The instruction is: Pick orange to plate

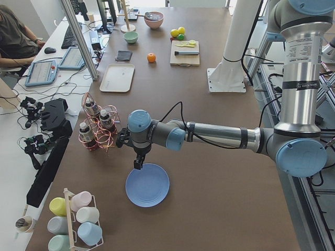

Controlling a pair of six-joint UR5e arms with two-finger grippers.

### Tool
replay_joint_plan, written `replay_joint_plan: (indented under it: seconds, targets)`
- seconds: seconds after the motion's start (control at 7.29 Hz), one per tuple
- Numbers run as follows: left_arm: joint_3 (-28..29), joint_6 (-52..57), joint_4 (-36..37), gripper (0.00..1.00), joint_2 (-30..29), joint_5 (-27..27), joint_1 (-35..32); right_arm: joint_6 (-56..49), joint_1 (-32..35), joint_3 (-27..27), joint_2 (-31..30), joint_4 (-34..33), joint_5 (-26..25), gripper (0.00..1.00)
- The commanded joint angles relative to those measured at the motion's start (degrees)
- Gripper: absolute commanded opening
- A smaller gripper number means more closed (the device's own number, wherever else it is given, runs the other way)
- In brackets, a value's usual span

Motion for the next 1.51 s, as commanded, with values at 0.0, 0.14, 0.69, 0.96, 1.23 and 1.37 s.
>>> replay_joint_plan:
  seconds: [0.0, 0.14, 0.69, 0.96, 1.23, 1.37]
  targets:
    - [-1.2, 1.2, -0.2, 0.98, 1.9, -0.5, -1.2, -0.1, 0.0, 0.3, -1.0, 0.1, 1.1, 1.0]
    - [-3.0, 1.1, -0.1, 0.98, 3.4, -0.4, -1.2, -0.1, 0.0, 0.3, -1.0, 0.2, 2.5, 1.0]
    - [-4.0, 1.2, -1.0, 0.98, 5.5, -0.1, -1.1, -0.8, 0.0, 0.4, -1.4, 0.7, 3.8, 1.0]
    - [-3.0, 1.0, -1.2, 0.98, 5.5, 0.0, -1.1, -0.8, 0.0, 0.4, -1.3, 0.7, 3.9, 1.0]
    - [-3.0, 1.1, -1.3, 0.98, 5.6, -0.2, -1.2, -0.7, 0.0, 1.1, -1.4, 0.5, 4.1, 1.0]
    - [-3.4, 1.0, -1.2, 0.98, 5.5, -0.5, -1.2, -0.7, 0.0, 1.1, -1.4, 0.6, 4.2, 1.0]
